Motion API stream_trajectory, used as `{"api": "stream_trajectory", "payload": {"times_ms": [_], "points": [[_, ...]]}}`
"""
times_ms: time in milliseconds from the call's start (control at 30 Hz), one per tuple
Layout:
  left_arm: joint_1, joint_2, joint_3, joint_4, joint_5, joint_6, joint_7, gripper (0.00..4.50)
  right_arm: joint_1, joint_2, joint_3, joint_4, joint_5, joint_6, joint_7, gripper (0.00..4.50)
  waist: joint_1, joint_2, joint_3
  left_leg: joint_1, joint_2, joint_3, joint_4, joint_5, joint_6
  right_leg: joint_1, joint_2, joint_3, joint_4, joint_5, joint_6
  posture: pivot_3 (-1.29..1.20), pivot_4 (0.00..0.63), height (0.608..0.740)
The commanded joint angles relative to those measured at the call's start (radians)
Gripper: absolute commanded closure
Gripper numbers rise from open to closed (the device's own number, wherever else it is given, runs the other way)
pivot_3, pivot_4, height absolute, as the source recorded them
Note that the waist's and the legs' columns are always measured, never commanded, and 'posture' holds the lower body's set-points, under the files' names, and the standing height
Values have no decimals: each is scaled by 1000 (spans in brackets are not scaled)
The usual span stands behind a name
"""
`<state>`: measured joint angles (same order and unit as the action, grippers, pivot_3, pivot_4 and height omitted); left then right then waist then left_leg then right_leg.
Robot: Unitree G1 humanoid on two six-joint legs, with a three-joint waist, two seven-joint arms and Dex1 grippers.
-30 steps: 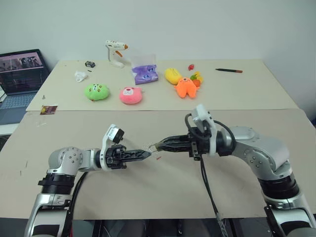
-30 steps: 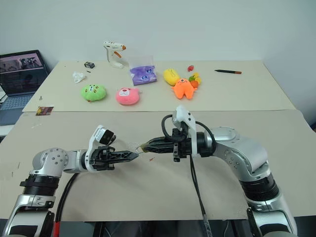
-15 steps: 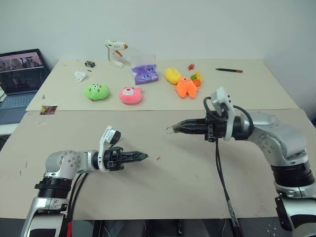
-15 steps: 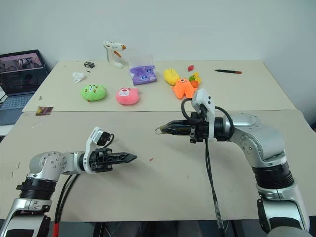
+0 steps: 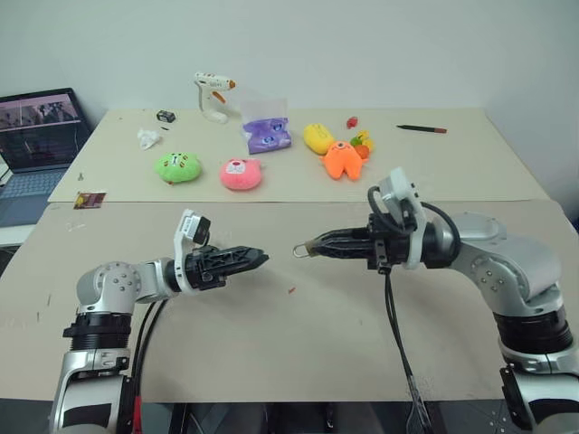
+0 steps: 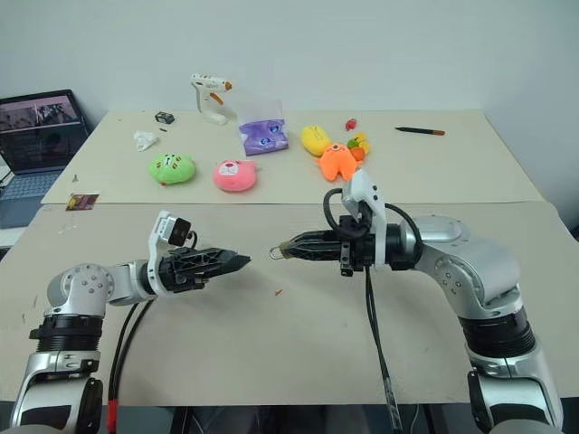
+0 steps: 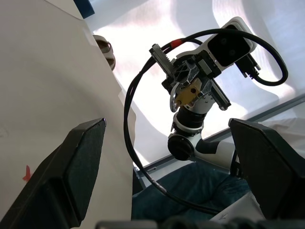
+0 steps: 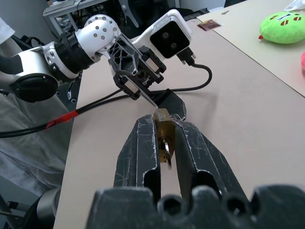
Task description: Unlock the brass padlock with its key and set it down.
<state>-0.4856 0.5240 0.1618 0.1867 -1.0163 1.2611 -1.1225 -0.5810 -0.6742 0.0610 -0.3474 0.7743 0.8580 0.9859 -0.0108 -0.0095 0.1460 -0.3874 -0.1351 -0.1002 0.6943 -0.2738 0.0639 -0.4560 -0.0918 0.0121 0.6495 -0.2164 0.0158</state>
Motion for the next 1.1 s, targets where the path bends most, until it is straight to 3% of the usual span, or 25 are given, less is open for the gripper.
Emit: {"api": "stream_trajectory", "payload": {"times_ms": [33,200,300,467,533,600,733,900,1000,1100], "points": [[3,-1,21,-54,46,-99,41,104,-5,-3,-43,-38,31,5,-13,4246,1,0,0,0,0,0,0,0,0,0,0,0,0,0,0,0,150,740],[32,9,0,-121,244,-417,89,104,2,-9,-65,-2,40,18,-31,4246,2,0,0,0,0,0,0,0,0,0,0,0,-1,0,0,0,150,740],[82,63,-66,-200,419,-665,51,104,3,-15,-60,36,28,24,-27,4246,4,0,0,0,0,0,-1,0,0,0,0,0,-2,0,0,0,150,740],[146,76,-83,-289,513,-846,64,104,-12,-12,-38,74,-11,-6,-22,4246,10,0,0,-1,0,0,-2,0,0,0,0,0,-3,0,0,0,150,740],[174,73,-87,-321,544,-899,80,104,-19,2,13,82,-127,-130,-34,4246,13,0,0,-1,0,0,-2,0,0,0,0,0,-3,0,0,0,150,740],[202,69,-83,-362,532,-895,94,104,-12,13,63,83,-222,-225,-41,4246,12,0,0,0,0,1,-2,0,0,0,0,0,-2,0,0,0,150,740],[244,76,-82,-417,520,-887,103,104,16,14,53,47,-135,-136,15,4246,12,0,0,-1,1,1,-2,0,0,0,0,-1,-2,0,0,0,150,740],[211,37,-12,-441,295,-633,185,104,30,4,43,23,-87,-97,59,4246,19,0,0,-1,1,1,-1,-1,1,0,0,-1,-2,0,0,0,150,740],[177,23,29,-436,182,-527,228,800,42,-1,31,-7,-58,-76,64,4246,21,0,0,-1,1,0,0,-1,1,0,1,-1,-2,0,0,0,150,740],[136,0,47,-427,52,-392,287,1911,43,5,10,-40,-13,-43,48,4246,20,0,0,0,1,0,0,-1,1,0,1,-1,-2,0,0,0,150,740]]}}
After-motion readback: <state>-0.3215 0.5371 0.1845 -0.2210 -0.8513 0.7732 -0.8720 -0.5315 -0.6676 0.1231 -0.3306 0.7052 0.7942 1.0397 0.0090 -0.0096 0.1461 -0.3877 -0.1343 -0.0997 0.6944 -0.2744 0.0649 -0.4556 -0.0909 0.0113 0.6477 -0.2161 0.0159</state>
